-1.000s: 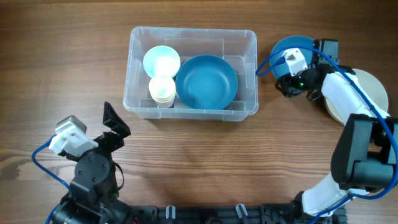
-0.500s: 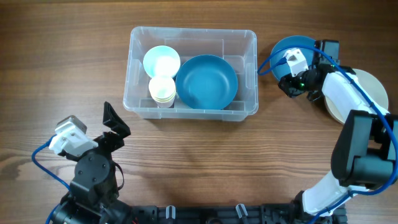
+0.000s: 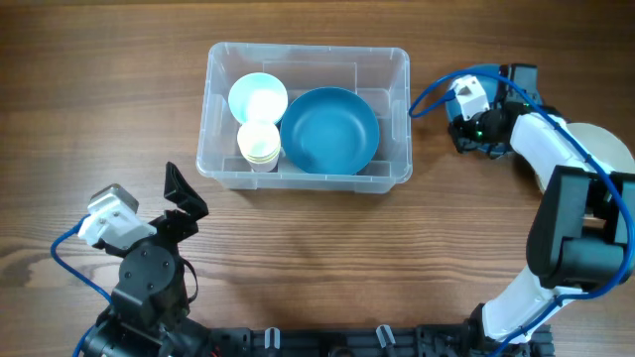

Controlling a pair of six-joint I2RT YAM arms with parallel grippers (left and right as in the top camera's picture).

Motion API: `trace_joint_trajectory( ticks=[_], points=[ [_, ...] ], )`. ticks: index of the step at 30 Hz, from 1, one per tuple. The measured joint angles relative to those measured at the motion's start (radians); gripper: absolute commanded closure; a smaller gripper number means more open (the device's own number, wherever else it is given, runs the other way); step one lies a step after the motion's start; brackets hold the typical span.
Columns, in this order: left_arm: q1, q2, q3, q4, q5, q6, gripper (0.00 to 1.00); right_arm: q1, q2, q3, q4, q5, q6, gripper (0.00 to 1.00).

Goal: Pack container
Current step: 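Grasp the rim of the second teal bowl with the right gripper, then carry the teal bowl into the bin and stack it on the first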

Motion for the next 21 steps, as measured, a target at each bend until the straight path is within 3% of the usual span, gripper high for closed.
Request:
trace_joint_trajectory(
  ticks=[11,20,21],
  points=[
    [0.0,0.0,0.0,0.0,0.0,0.0,0.0,-0.003,-0.109,0.039,-0.012,-0.058,0.134,0.96],
    [0.0,0.0,0.0,0.0,0.0,0.0,0.0,0.016,-0.52,0.158,-0.029,-0.067,0.444,0.96],
    [0.0,0.0,0.0,0.0,0.0,0.0,0.0,0.069,-0.647,0.181,-0.05,-0.067,0.467,0.96]
  ],
)
